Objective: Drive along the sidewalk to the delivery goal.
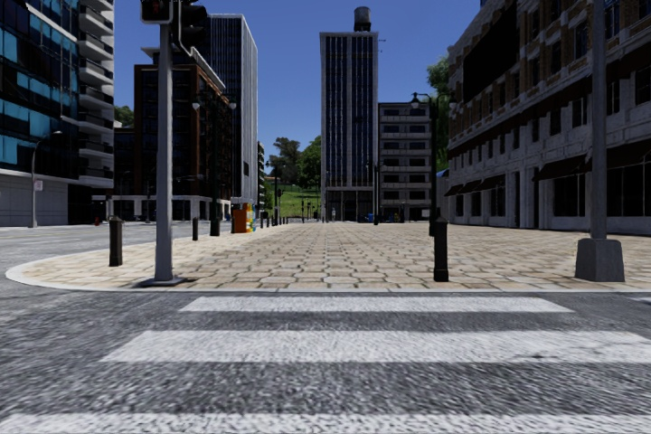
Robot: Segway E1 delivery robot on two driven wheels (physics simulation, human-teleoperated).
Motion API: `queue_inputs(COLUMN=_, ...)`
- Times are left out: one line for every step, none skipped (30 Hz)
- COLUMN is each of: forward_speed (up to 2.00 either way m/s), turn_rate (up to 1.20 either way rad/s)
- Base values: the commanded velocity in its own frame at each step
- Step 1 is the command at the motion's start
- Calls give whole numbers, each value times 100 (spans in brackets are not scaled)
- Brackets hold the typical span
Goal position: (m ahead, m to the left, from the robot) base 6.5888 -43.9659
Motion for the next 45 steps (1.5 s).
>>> queue_inputs(forward_speed=200, turn_rate=0)
queue_inputs(forward_speed=200, turn_rate=0)
queue_inputs(forward_speed=200, turn_rate=0)
queue_inputs(forward_speed=200, turn_rate=0)
queue_inputs(forward_speed=200, turn_rate=0)
queue_inputs(forward_speed=200, turn_rate=0)
queue_inputs(forward_speed=200, turn_rate=0)
queue_inputs(forward_speed=200, turn_rate=0)
queue_inputs(forward_speed=200, turn_rate=0)
queue_inputs(forward_speed=200, turn_rate=0)
queue_inputs(forward_speed=200, turn_rate=0)
queue_inputs(forward_speed=200, turn_rate=0)
queue_inputs(forward_speed=200, turn_rate=0)
queue_inputs(forward_speed=200, turn_rate=0)
queue_inputs(forward_speed=200, turn_rate=0)
queue_inputs(forward_speed=200, turn_rate=0)
queue_inputs(forward_speed=200, turn_rate=0)
queue_inputs(forward_speed=200, turn_rate=0)
queue_inputs(forward_speed=200, turn_rate=0)
queue_inputs(forward_speed=200, turn_rate=0)
queue_inputs(forward_speed=200, turn_rate=0)
queue_inputs(forward_speed=200, turn_rate=0)
queue_inputs(forward_speed=200, turn_rate=0)
queue_inputs(forward_speed=200, turn_rate=0)
queue_inputs(forward_speed=200, turn_rate=0)
queue_inputs(forward_speed=200, turn_rate=0)
queue_inputs(forward_speed=200, turn_rate=0)
queue_inputs(forward_speed=200, turn_rate=0)
queue_inputs(forward_speed=200, turn_rate=0)
queue_inputs(forward_speed=200, turn_rate=0)
queue_inputs(forward_speed=200, turn_rate=0)
queue_inputs(forward_speed=200, turn_rate=0)
queue_inputs(forward_speed=200, turn_rate=0)
queue_inputs(forward_speed=200, turn_rate=0)
queue_inputs(forward_speed=200, turn_rate=0)
queue_inputs(forward_speed=200, turn_rate=0)
queue_inputs(forward_speed=200, turn_rate=0)
queue_inputs(forward_speed=200, turn_rate=0)
queue_inputs(forward_speed=200, turn_rate=0)
queue_inputs(forward_speed=200, turn_rate=0)
queue_inputs(forward_speed=200, turn_rate=0)
queue_inputs(forward_speed=200, turn_rate=0)
queue_inputs(forward_speed=200, turn_rate=0)
queue_inputs(forward_speed=200, turn_rate=0)
queue_inputs(forward_speed=200, turn_rate=0)
